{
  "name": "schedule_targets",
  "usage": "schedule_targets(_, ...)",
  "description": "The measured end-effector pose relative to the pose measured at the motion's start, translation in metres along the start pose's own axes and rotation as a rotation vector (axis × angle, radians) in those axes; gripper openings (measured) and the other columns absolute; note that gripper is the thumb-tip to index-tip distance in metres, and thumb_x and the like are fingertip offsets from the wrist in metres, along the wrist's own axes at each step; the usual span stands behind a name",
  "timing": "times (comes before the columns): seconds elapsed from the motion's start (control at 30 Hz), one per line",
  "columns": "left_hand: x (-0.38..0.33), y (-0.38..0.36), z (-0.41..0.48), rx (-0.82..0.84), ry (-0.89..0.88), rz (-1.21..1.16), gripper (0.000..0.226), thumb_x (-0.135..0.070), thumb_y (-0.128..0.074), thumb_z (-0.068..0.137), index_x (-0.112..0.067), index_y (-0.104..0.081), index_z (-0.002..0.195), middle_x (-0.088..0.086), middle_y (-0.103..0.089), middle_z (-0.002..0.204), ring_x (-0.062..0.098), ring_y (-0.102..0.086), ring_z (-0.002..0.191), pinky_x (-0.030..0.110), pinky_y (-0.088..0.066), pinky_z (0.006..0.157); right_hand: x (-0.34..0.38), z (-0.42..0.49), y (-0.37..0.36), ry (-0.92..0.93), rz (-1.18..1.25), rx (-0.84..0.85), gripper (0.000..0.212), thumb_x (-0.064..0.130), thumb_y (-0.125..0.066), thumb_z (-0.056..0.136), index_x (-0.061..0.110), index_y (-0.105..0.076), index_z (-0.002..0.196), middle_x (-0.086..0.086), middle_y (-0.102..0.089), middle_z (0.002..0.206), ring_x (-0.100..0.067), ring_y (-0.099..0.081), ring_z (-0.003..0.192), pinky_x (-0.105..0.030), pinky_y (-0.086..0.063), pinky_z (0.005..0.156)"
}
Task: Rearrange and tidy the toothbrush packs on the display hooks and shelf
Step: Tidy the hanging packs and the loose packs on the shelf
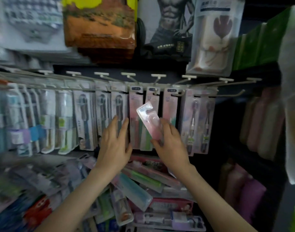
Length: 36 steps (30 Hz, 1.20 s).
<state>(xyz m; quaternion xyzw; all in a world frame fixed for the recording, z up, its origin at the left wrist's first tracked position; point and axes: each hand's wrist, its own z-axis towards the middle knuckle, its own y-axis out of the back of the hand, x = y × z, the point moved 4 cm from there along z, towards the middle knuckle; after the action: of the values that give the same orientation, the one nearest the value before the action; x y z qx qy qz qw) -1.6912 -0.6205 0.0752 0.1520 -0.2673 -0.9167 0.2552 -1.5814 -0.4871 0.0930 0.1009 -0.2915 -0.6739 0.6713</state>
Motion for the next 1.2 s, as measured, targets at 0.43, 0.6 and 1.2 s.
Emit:
schedule_targets(0.43, 0.03, 0.006, 0.022, -0.004, 0.046, -0.074, 0.077, -0.023, -0.059, 0.09, -0.017, -0.012, 0.151, 0.014, -0.002, 0.157, 0.033, -0.007, 0.143, 0.039, -0.014, 0.115, 0.046, 0.065, -0.047, -0.072, -0.026, -0.112, 0.054, 0.026, -0.059, 0.091, 0.004, -0.035, 0.135, -0.014, -0.051, 0.119, -0.03, -0.055, 0.101, -0.032, -0.045, 0.064)
schedule_targets(0.6, 0.023, -0.003, 0.031, 0.015, -0.013, -0.081, 0.079, -0.017, -0.063, 0.086, -0.013, -0.016, 0.15, 0.019, -0.009, 0.155, 0.038, -0.016, 0.141, 0.047, -0.024, 0.112, 0.039, 0.075, -0.058, -0.191, 0.009, -0.033, 0.052, 0.034, -0.056, 0.092, 0.004, -0.037, 0.129, -0.013, -0.049, 0.124, -0.03, -0.059, 0.097, -0.028, -0.043, 0.062)
schedule_targets(1.2, -0.068, -0.074, 0.043, 0.121, -0.214, -0.075, 0.081, -0.012, -0.072, 0.076, -0.012, -0.031, 0.146, 0.026, -0.02, 0.151, 0.032, -0.009, 0.141, 0.059, -0.014, 0.11, -0.102, 0.015, 0.018, -0.414, -0.117, -0.189, 0.063, 0.022, -0.062, 0.087, 0.005, -0.031, 0.14, -0.018, -0.042, 0.132, -0.033, -0.044, 0.12, -0.039, -0.039, 0.097)
